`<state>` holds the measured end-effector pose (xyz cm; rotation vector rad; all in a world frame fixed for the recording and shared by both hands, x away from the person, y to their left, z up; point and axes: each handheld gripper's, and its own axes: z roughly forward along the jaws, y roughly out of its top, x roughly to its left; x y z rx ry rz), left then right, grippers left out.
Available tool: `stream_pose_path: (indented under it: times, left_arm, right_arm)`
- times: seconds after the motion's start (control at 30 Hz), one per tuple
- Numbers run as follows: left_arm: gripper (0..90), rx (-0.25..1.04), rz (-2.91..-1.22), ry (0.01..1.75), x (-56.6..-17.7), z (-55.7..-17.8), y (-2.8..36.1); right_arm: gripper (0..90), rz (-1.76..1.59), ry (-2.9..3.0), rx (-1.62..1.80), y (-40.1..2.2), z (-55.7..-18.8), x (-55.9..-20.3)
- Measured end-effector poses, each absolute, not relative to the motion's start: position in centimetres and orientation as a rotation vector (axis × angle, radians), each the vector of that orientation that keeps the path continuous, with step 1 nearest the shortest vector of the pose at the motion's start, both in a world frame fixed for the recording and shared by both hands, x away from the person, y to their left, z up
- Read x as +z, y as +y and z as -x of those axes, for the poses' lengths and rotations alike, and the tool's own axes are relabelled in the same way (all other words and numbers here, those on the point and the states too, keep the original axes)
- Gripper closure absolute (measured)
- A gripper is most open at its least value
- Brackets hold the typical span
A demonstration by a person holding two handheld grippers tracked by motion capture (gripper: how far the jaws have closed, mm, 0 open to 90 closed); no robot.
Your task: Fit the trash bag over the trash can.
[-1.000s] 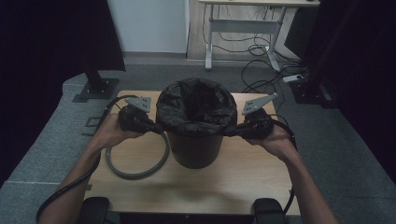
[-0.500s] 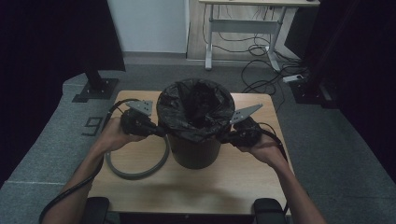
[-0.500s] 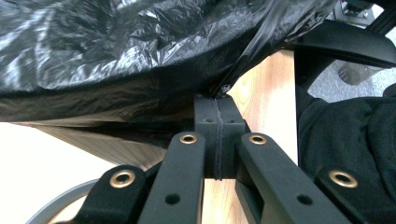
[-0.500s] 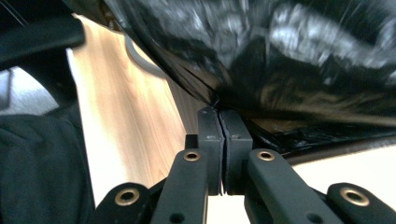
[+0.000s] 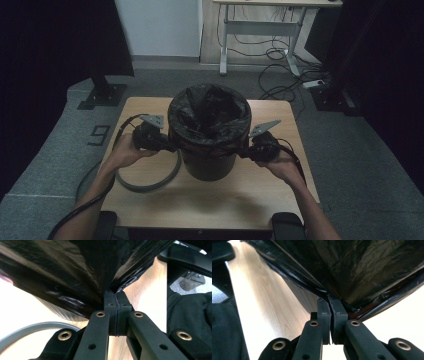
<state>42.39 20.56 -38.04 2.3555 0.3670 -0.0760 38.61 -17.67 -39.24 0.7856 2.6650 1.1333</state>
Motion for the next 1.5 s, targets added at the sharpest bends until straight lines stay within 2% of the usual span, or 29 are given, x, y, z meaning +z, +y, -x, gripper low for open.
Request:
stream_pose_path:
  times: [0.3,0.4,0.5,0.57,0.67,0.8,0.93,1.13,1.3,1.5]
  left_arm:
    - [88.2,-0.122,-2.370,0.426,-41.5,-42.9,20.2]
    - [83.9,-0.129,-2.360,0.445,-42.1,-42.9,20.4]
    - [70.8,-0.110,-2.336,0.448,-41.2,-42.7,21.0]
    - [61.0,-0.083,-2.311,0.455,-40.4,-42.4,21.6]
    - [51.5,-0.060,-2.276,0.461,-39.1,-41.7,22.6]
    - [35.9,0.033,-2.255,0.494,-38.7,-40.9,23.7]
    - [20.7,0.075,-2.213,0.566,-40.0,-40.7,24.9]
    - [11.3,0.180,-2.190,0.709,-43.1,-40.5,26.6]
    - [0.0,0.262,-2.211,0.790,-45.9,-40.5,27.4]
    - [0.0,0.331,-2.243,0.860,-49.4,-40.6,28.3]
  right_arm:
    - [85.5,-0.857,2.694,1.089,-17.3,-39.3,-42.7]
    - [83.0,-0.872,2.708,1.054,-17.1,-39.4,-43.6]
    - [73.4,-0.874,2.706,1.085,-17.4,-39.2,-43.2]
    - [62.1,-0.862,2.727,1.107,-17.5,-39.0,-42.8]
    - [48.4,-0.837,2.709,1.131,-17.8,-38.6,-42.1]
    - [35.4,-0.800,2.709,1.171,-18.3,-38.0,-41.0]
    - [28.4,-0.795,2.715,1.200,-18.7,-37.8,-40.3]
    - [25.1,-0.810,2.711,1.221,-19.3,-37.9,-39.6]
    - [27.6,-0.792,2.710,1.266,-19.7,-37.9,-38.6]
    - [34.2,-0.783,2.721,1.269,-20.2,-37.6,-37.1]
